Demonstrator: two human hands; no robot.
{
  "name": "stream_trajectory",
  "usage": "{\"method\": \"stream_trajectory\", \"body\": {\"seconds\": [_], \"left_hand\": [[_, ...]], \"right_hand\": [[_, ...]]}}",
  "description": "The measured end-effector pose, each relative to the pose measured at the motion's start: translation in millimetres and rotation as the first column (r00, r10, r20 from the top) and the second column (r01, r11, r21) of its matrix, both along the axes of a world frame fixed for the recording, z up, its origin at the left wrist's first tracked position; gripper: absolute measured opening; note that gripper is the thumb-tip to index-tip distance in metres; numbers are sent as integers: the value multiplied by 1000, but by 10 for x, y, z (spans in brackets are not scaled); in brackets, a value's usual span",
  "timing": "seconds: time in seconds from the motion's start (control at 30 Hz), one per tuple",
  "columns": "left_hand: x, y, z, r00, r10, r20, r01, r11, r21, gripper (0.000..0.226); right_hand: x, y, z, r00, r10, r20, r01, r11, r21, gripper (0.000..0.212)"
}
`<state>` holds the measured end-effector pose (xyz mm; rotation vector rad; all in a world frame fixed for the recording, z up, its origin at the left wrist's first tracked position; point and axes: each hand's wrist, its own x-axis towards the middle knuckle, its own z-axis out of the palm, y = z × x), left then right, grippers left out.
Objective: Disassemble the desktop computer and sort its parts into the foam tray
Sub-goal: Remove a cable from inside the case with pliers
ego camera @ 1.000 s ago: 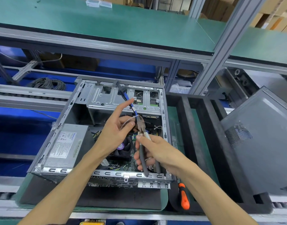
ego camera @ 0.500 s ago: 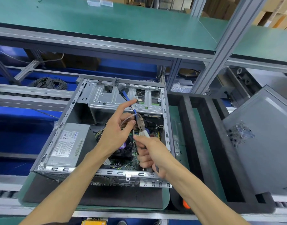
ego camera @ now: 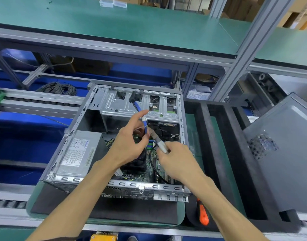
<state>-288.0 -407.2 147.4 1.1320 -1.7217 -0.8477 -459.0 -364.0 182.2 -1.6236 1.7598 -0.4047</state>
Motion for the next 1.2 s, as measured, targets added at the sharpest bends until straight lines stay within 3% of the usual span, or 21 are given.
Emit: {"method": "stream_trajectory", "body": {"seconds": [0.1, 0.17, 0.27, 0.33, 0.43, 0.63, 0.9, 1.07, 1.2], "left_hand": [[-40, -37, -16, 999, 19, 40, -18, 1000, -7, 60], [-14, -72, -20, 999, 48, 14, -48, 999, -10, 60], [-4, -77, 3, 996, 30, -85, -27, 999, 33, 56], [-37, -61, 36, 991, -3, -130, 11, 998, 63, 55], [-59, -51, 65, 982, -38, -183, 55, 995, 86, 53], [-43, -13, 49, 979, -4, -201, 26, 994, 107, 32], [-11, 80, 42, 987, -22, -158, 34, 996, 77, 36], [-29, 190, 59, 990, 47, 135, -36, 996, -84, 49], [-111, 302, 41, 966, 178, 189, -136, 967, -216, 48]], "right_hand": [[-119, 67, 152, 969, -7, -248, -36, 985, -167, 26], [-215, 62, 290, 970, -56, -237, -15, 958, -286, 31], [-393, -58, 530, 998, -64, 18, 67, 952, -299, 43], [-457, -114, 638, 976, -38, 215, 79, 979, -188, 45], [-457, -108, 636, 862, -73, 502, 51, 997, 57, 39], [-199, -109, 265, 686, -136, 715, -10, 981, 196, 22], [136, -260, -114, 713, -245, 657, 177, 970, 169, 17], [125, -287, -218, 853, -115, 509, 105, 993, 49, 10], [166, -250, -273, 918, -75, 390, 136, 982, -132, 14]]}}
